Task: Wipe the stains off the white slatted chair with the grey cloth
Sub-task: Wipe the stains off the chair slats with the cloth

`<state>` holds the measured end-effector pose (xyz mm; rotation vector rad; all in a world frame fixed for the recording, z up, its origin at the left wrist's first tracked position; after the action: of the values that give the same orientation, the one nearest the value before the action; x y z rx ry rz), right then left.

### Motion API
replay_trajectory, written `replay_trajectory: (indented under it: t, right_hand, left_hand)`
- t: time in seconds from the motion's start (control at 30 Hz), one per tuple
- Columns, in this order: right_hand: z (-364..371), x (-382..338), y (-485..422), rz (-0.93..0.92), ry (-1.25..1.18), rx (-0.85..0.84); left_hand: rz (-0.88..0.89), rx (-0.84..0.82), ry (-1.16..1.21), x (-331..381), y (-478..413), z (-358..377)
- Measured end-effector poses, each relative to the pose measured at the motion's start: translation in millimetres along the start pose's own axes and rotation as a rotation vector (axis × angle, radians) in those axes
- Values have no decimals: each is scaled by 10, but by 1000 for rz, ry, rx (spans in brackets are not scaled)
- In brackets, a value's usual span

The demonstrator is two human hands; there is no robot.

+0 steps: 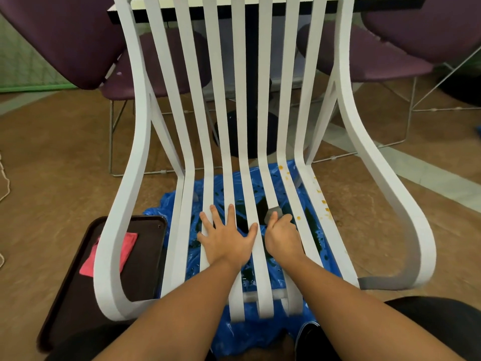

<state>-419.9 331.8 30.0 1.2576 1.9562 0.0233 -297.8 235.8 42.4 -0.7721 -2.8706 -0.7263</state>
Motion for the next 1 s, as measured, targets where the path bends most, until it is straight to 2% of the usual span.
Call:
replay_trajectory:
  t: [0.13,0.33,0.57,0.77,1.0]
  right_hand:
    - [8,-25,-81,3,30,16]
    - [9,-84,-261,-28,131,-71]
    - [14,-254,-608,22,83,22]
    - [7,-432,-979,-28,151,-3]
    - [-10,-658,-1411,22,82,-66]
  left_hand:
    - [1,3,-2,5,-6,-4]
    - [0,3,-8,-3,-18,8]
    - [8,5,0,0,-32,17]
    - [10,1,2,0,-42,40]
    - [16,6,12,-18,-64,34]
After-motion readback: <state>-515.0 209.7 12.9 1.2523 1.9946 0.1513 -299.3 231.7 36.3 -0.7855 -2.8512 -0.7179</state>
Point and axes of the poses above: each hand's wrist, its own y-axis away from the middle knuckle, its own z-axis out of the palm, x = y × z, the point moved 4 cm from there along -y, towards the middle knuckle, and after that the axes turned 14 degrees about -x, right-handed, at the moved point
